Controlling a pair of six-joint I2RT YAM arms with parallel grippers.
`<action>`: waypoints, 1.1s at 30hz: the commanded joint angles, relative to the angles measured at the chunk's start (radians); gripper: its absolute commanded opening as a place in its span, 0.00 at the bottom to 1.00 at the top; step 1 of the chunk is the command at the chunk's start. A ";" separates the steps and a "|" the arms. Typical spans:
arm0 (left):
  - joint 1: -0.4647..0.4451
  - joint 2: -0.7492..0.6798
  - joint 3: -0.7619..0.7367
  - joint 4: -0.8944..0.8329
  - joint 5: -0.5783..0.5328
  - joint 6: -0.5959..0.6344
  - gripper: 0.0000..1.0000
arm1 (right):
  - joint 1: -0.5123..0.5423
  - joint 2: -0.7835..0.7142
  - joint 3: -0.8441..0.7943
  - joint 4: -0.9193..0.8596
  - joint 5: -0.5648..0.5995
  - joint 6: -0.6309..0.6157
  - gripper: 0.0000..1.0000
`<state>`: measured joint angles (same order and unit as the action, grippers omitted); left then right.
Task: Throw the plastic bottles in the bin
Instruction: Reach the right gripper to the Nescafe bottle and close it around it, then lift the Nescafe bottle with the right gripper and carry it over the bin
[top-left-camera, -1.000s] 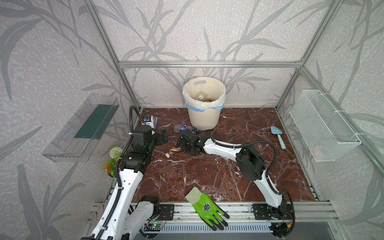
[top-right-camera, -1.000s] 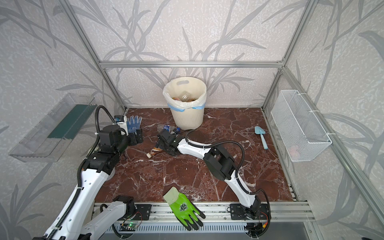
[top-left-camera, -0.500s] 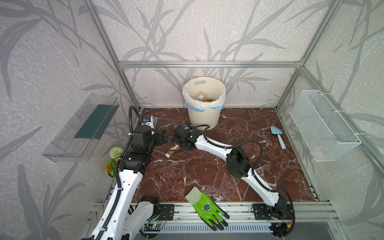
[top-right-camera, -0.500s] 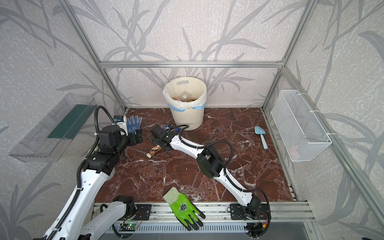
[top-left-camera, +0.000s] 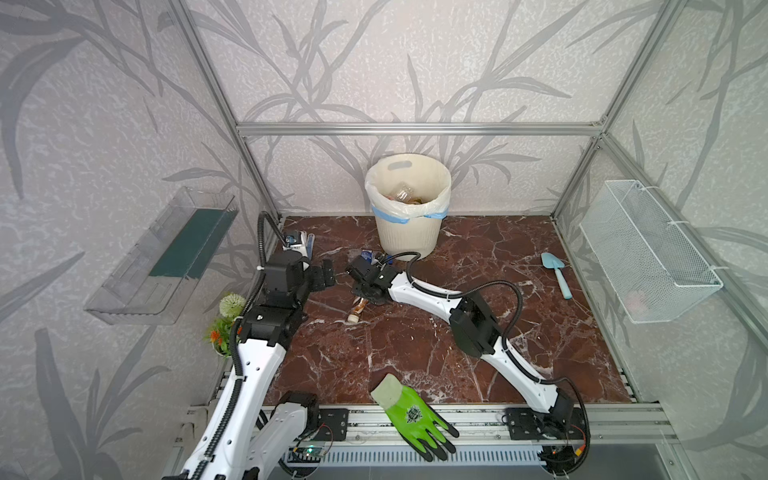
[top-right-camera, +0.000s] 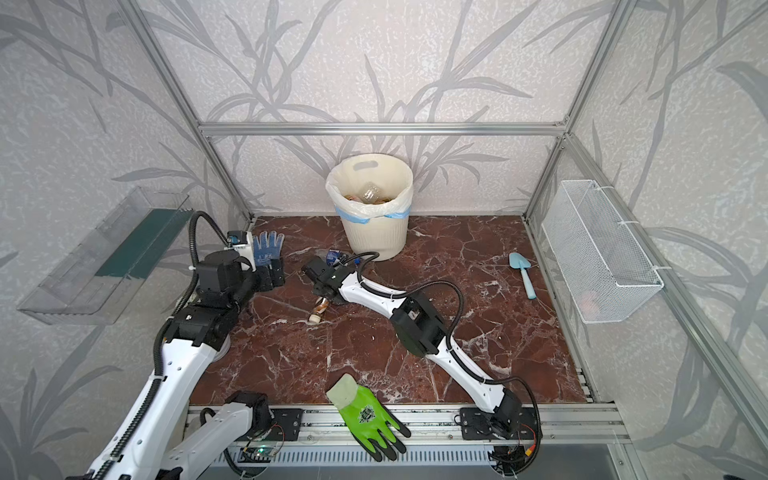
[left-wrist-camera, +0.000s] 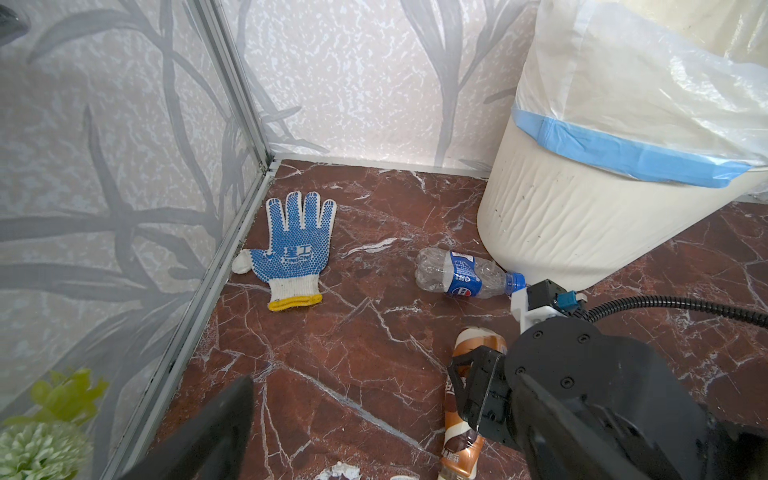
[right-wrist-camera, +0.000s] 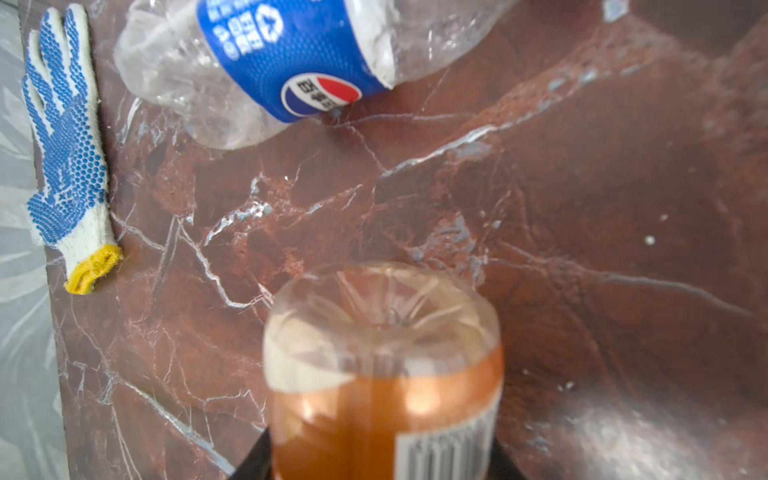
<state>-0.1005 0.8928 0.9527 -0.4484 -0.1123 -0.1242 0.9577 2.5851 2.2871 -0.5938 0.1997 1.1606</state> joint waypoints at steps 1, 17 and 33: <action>0.006 0.002 -0.008 0.008 -0.017 0.009 0.95 | 0.003 -0.051 -0.043 -0.043 0.030 -0.060 0.41; 0.009 -0.310 -0.358 0.736 0.113 0.047 0.99 | -0.039 -0.549 -0.811 0.624 0.033 -0.505 0.38; 0.008 -0.154 -0.201 0.775 0.280 0.078 0.98 | -0.036 -1.355 -1.205 0.946 0.306 -1.380 0.38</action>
<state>-0.0959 0.7296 0.7326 0.3119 0.1200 -0.0704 0.9173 1.3449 1.1015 0.2356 0.4133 0.0444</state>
